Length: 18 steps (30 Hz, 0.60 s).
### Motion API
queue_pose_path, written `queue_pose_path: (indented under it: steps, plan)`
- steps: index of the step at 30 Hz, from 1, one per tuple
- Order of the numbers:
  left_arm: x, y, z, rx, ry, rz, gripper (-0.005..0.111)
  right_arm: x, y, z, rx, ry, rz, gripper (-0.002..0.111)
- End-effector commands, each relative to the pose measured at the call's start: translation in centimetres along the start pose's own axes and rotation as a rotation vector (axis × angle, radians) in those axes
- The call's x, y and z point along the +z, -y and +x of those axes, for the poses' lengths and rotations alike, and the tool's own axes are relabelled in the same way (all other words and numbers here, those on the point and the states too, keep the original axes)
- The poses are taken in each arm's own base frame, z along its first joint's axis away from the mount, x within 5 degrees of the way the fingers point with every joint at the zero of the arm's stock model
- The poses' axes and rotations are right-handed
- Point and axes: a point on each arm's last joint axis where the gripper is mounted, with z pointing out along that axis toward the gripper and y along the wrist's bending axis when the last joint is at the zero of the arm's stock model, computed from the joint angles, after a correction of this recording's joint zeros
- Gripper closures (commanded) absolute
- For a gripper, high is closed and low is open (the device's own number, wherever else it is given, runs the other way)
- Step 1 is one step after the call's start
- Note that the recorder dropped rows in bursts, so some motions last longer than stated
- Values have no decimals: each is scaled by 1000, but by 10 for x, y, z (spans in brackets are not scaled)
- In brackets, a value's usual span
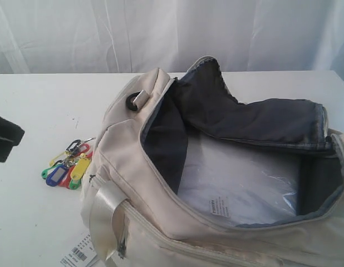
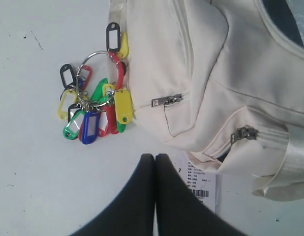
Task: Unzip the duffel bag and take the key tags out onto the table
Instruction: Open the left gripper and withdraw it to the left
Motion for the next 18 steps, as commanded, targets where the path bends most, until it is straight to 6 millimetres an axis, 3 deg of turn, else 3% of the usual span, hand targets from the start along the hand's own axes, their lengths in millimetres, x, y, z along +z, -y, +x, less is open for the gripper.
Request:
queue_pose_path:
  steps: [1, 18]
  plan:
    - [5, 4, 16, -55, -17, 39, 107, -1, 0, 0, -9, 17, -8, 108]
    - [10, 5, 22, -68, -34, 49, 107, 2, -12, -2, 36, 23, -122, 108]
